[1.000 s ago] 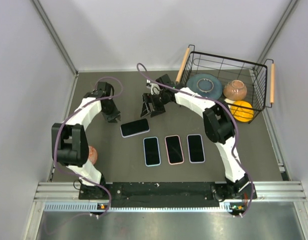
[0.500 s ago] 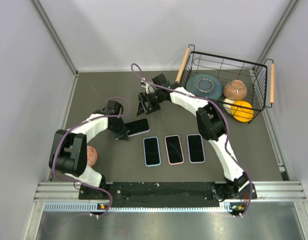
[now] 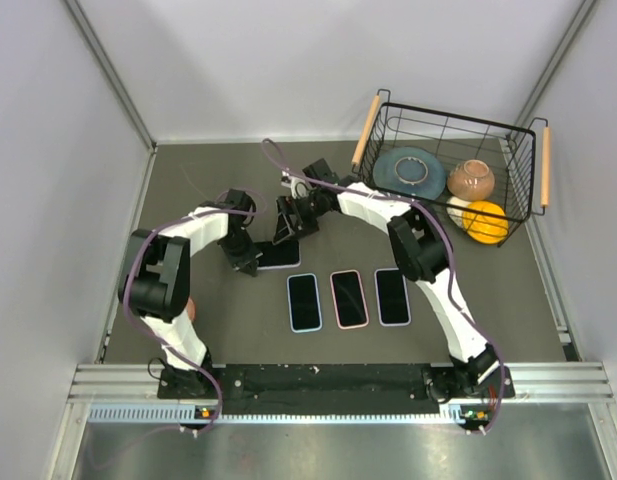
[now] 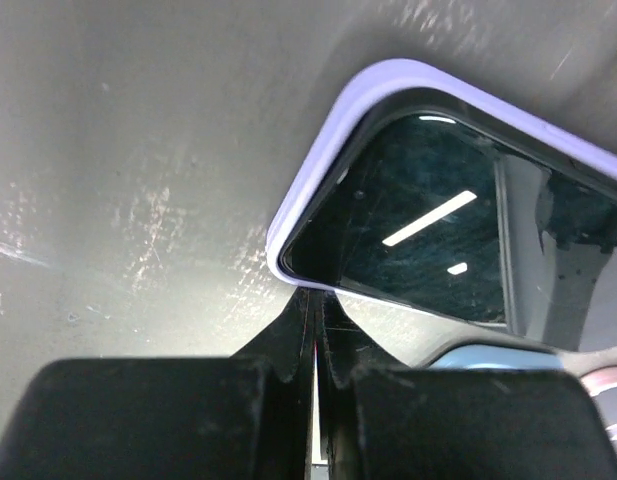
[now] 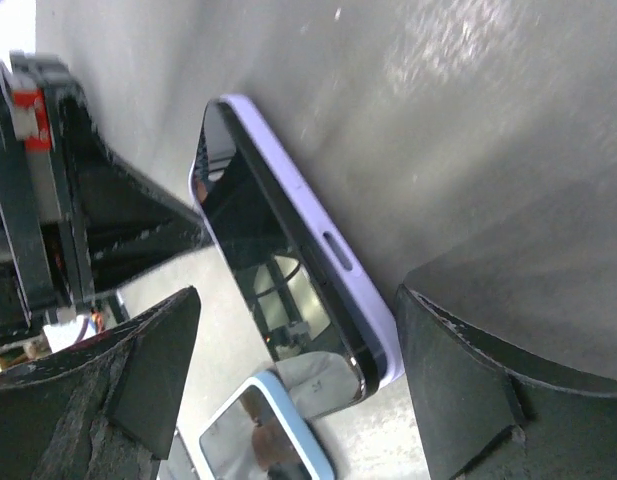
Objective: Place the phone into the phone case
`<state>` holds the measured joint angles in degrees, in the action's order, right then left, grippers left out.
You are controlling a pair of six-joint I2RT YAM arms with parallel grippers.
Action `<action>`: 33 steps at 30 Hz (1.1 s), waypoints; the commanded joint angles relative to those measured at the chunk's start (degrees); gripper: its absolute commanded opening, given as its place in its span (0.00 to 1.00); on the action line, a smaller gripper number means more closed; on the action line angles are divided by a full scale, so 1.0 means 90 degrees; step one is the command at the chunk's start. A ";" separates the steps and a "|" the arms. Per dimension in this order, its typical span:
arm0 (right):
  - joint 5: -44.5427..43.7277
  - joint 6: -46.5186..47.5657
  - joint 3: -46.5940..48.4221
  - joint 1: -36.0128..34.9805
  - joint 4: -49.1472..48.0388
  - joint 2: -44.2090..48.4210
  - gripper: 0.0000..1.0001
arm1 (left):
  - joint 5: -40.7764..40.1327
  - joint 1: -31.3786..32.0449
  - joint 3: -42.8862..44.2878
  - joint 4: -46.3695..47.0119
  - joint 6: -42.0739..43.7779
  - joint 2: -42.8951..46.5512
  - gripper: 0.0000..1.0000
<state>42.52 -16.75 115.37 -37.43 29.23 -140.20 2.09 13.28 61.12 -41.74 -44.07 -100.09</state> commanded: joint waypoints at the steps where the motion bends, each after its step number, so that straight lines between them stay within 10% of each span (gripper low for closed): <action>1: -0.0105 -0.0189 -0.0853 -0.0070 -0.0132 0.0558 0.78 | -0.1237 -0.0254 0.0659 0.0546 -0.0005 -0.0577 0.00; 16: -0.0475 -0.1430 -0.2165 -0.0158 -0.1715 0.1154 0.73 | -0.0799 -0.0841 0.0905 0.0447 0.0503 -0.0168 0.01; 33: -0.0633 -0.1625 -0.2057 -0.0480 -0.1676 0.0871 0.76 | 0.0988 -0.0841 -0.0755 0.1843 0.0054 0.0789 0.48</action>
<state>37.36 -30.98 98.00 -39.57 13.98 -131.79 6.66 5.65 56.99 -31.11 -41.93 -96.44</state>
